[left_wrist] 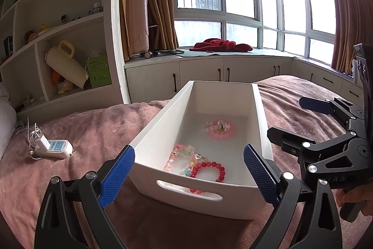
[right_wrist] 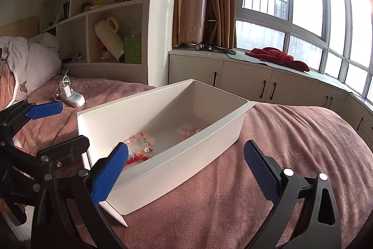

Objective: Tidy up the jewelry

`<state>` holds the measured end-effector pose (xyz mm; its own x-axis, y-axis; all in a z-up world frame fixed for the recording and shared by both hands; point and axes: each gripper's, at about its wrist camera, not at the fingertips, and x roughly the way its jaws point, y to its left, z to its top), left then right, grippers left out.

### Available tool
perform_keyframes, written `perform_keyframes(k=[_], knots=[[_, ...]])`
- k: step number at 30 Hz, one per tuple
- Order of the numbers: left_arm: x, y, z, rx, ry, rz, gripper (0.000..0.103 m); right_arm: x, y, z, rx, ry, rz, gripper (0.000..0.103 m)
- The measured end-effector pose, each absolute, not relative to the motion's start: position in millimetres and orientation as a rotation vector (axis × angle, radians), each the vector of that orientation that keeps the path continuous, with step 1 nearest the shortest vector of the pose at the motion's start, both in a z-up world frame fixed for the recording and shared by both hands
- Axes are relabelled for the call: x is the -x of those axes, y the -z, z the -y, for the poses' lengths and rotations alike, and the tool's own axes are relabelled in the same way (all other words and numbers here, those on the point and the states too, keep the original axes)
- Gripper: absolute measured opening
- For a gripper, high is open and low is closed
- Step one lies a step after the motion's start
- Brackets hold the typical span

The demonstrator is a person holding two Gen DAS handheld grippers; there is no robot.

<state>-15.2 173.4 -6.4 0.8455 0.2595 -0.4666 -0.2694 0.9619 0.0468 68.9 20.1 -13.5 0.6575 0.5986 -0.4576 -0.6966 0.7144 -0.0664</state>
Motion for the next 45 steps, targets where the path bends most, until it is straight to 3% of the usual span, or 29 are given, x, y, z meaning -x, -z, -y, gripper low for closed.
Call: perform_keyframes(k=[45], knots=[[18.6,8.2,-176.7,0.071,-0.294,-0.474,0.099,-74.7,19.1,-13.5,0.218,-0.733,-0.465,0.098]])
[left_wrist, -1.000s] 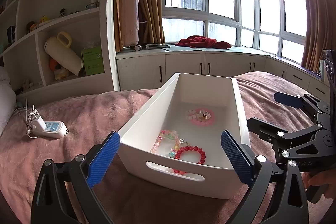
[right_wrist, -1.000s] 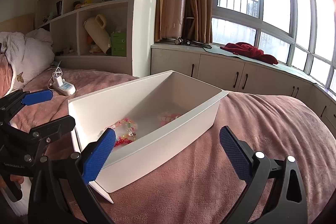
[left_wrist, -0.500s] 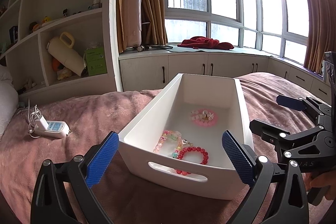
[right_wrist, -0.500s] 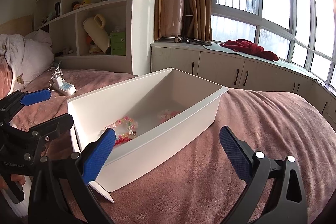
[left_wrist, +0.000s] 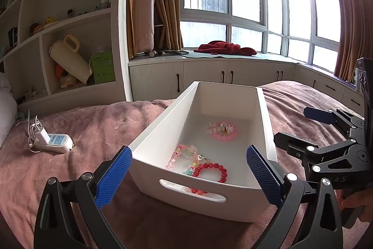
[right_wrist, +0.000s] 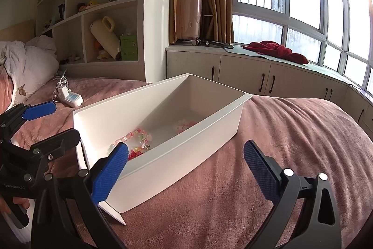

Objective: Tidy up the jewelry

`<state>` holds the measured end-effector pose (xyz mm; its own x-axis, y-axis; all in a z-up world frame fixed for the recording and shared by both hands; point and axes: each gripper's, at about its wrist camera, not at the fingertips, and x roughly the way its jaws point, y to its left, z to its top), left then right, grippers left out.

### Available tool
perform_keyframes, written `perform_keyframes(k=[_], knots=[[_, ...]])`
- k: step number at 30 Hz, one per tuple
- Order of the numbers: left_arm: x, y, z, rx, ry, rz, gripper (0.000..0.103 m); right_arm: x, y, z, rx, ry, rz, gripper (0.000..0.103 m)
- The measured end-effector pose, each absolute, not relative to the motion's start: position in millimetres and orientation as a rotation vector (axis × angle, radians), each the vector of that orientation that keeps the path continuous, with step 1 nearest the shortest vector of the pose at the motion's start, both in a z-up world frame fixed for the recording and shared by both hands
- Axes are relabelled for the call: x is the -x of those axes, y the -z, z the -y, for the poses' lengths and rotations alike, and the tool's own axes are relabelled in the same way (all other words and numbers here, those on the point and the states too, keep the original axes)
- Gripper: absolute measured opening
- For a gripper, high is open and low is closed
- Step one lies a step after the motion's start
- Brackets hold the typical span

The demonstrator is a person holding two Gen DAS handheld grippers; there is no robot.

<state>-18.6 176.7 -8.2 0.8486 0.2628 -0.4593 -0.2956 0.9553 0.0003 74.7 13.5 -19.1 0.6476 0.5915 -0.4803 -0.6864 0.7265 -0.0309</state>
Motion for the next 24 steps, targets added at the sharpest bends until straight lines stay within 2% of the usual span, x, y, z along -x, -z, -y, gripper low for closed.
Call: perform_keyframes(k=[24], knots=[[19.4,9.4,-177.9,0.073,-0.305,-0.459,0.099,-74.5,19.0,-12.1,0.212,-0.730,-0.465,0.098]])
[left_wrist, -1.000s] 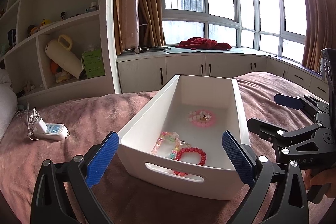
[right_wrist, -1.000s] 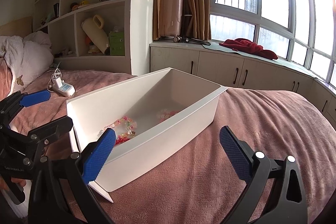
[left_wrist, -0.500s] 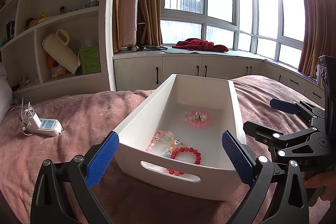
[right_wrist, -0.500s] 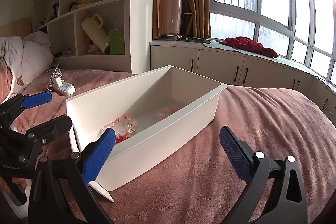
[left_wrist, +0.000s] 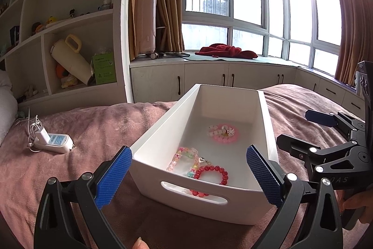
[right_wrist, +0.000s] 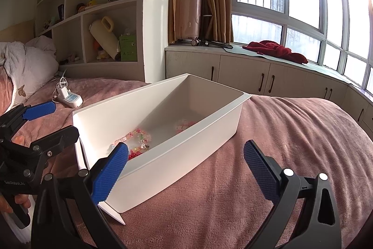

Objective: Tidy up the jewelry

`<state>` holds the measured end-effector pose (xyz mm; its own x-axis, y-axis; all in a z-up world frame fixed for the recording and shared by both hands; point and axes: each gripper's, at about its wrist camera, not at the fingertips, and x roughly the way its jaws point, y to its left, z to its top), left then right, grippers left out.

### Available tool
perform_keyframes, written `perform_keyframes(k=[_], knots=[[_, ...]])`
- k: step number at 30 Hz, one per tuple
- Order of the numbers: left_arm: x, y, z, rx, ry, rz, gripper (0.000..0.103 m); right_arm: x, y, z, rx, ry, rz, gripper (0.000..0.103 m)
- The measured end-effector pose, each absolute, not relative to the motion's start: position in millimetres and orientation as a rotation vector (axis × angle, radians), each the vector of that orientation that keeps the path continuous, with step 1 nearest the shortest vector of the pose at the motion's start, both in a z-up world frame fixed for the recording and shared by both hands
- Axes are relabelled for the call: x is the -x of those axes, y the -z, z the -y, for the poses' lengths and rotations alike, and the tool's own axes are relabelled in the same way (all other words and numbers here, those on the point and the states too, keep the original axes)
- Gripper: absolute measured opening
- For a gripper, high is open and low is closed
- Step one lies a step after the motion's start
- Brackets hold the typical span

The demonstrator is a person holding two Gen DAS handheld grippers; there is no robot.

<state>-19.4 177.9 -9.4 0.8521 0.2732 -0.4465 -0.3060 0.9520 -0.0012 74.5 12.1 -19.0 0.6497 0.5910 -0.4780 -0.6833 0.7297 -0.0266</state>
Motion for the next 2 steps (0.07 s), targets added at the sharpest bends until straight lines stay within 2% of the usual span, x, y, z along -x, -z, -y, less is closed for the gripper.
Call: perform_keyframes(k=[2], knots=[[18.3,10.5,-177.4,0.072,-0.301,-0.468,0.099,-74.9,19.0,-11.5,0.210,-0.729,-0.465,0.098]])
